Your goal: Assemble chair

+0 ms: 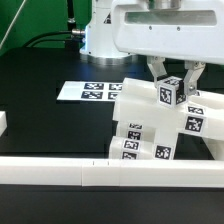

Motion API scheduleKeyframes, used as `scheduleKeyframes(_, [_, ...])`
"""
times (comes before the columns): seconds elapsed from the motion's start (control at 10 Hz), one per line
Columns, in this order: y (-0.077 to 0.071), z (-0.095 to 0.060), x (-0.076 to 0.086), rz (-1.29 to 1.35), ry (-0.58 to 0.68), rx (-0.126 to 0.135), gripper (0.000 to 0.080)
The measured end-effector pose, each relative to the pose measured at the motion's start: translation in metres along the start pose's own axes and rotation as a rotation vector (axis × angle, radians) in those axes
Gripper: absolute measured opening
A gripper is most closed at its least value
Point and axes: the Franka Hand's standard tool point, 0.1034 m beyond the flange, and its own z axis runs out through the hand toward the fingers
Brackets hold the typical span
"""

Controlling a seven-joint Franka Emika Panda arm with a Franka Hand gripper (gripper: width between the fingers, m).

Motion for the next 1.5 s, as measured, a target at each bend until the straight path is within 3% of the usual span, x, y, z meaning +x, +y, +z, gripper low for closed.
scheduleKeyframes(0.4, [-0.0006,0.0005,0.0033,0.250,-0.015,0.037,0.0285])
scheduleKeyframes(0.7, [-0.0014,0.0007,0.0034,0.376,-0.021,0.043,0.0285])
scheduleKeyframes(0.8, [-0.0013,0.0007,0.0035,0.341,-0.020,0.043,0.0357])
scheduleKeyframes(0.9, [-0.0015,0.0007,0.0033,0.292,-0.019,0.044,0.0540])
scheduleKeyframes(1.0, [-0.0027,0.0007,0.0017,0.297,-0.022,0.047,0.0540])
scheduleKeyframes(1.1, [-0.0023,0.0009,0.0022,0.204,-0.018,0.047,0.0627])
scheduleKeyframes(1.2, [-0.0021,0.0009,0.0025,0.123,-0.016,0.047,0.0643])
scheduleKeyframes(1.3, [-0.0016,0.0010,0.0024,0.066,-0.014,0.043,0.0643])
scheduleKeyframes(1.5, [0.0006,0.0003,0.0034,-0.250,0.007,-0.011,0.0648])
